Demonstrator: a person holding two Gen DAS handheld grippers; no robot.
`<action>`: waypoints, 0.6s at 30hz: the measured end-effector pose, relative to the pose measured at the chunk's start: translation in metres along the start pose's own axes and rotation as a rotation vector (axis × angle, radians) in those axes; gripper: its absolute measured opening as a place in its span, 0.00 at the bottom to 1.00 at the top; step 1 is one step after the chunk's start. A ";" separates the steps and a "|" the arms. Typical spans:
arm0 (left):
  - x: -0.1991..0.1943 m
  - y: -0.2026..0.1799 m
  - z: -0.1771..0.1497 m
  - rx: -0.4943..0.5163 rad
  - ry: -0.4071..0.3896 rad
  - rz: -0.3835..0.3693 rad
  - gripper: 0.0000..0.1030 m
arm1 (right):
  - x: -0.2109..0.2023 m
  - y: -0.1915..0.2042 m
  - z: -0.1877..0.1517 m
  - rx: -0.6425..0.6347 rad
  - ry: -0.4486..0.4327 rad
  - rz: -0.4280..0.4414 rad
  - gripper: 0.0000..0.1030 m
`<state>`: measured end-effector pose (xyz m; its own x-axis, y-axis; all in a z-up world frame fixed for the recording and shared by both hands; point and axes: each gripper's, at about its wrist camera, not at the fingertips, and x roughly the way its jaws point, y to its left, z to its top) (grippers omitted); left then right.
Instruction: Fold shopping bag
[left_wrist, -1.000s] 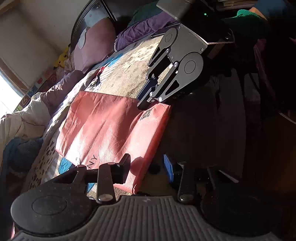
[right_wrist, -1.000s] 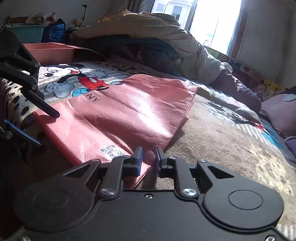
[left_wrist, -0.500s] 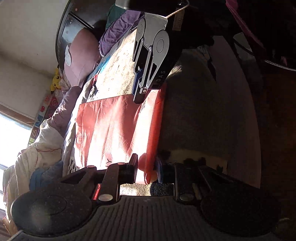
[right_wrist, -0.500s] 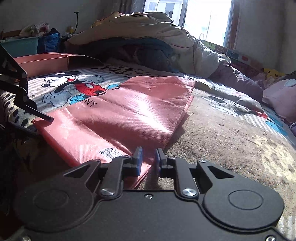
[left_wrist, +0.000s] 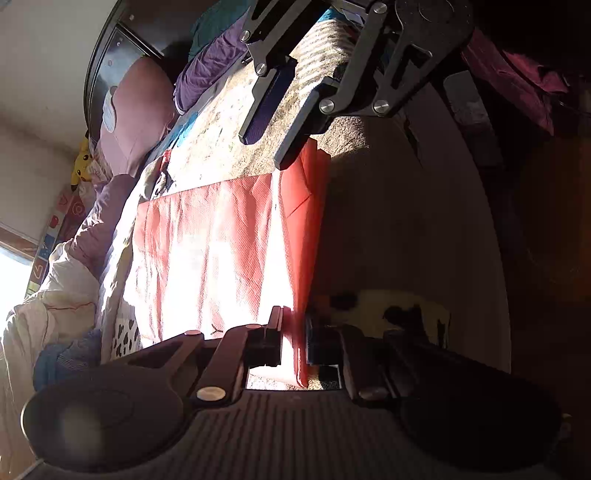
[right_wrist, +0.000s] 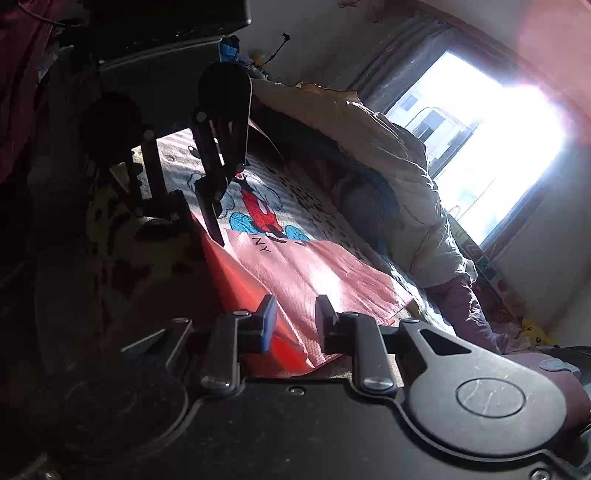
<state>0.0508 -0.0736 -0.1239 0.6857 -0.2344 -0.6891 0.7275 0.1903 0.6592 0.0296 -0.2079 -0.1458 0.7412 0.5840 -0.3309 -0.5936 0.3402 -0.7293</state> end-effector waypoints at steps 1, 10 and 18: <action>0.000 -0.002 -0.001 0.026 0.007 -0.008 0.10 | 0.004 0.006 0.001 -0.046 0.004 -0.010 0.30; 0.000 0.013 -0.002 -0.109 -0.002 -0.040 0.10 | 0.001 0.007 0.007 -0.144 -0.050 0.041 0.58; -0.004 0.011 -0.006 -0.104 0.021 -0.040 0.10 | 0.027 0.015 0.008 -0.234 0.034 0.050 0.31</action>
<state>0.0565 -0.0648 -0.1156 0.6558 -0.2242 -0.7209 0.7519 0.2795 0.5971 0.0381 -0.1814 -0.1604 0.7251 0.5695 -0.3872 -0.5440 0.1289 -0.8292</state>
